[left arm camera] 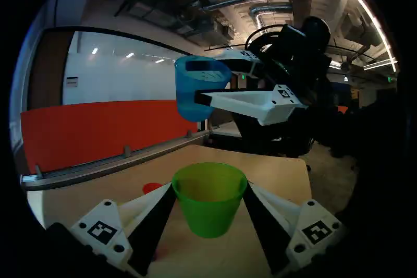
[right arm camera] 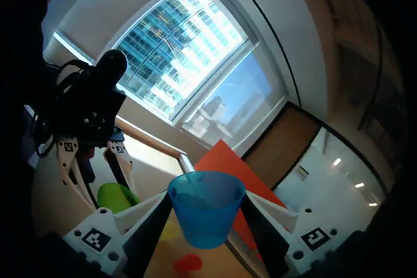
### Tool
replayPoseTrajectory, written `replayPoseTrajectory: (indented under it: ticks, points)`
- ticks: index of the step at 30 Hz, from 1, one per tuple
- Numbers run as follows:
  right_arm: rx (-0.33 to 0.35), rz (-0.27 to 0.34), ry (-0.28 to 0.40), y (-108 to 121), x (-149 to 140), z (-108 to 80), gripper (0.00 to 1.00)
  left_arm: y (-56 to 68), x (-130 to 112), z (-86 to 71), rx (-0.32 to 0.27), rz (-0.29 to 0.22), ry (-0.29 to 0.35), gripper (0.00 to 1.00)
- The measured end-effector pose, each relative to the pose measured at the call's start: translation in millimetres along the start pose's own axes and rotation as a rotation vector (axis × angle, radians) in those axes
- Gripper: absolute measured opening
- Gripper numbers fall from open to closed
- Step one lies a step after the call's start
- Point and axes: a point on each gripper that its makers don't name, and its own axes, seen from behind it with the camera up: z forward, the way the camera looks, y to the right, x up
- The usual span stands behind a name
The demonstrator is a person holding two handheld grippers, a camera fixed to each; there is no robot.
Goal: Pour water
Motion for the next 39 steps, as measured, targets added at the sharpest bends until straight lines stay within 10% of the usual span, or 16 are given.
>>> replayPoseTrajectory:
  ticks: [20,39]
  points:
    - [-0.031,-0.279,-0.042,16,-3,8.8,0.9,6.0,4,3.4,-0.023,0.003,0.009,0.87]
    - [-0.054,-0.395,-0.052,22,-1,10.3,0.9,9.2,3,5.8,-0.033,0.011,0.004,0.87]
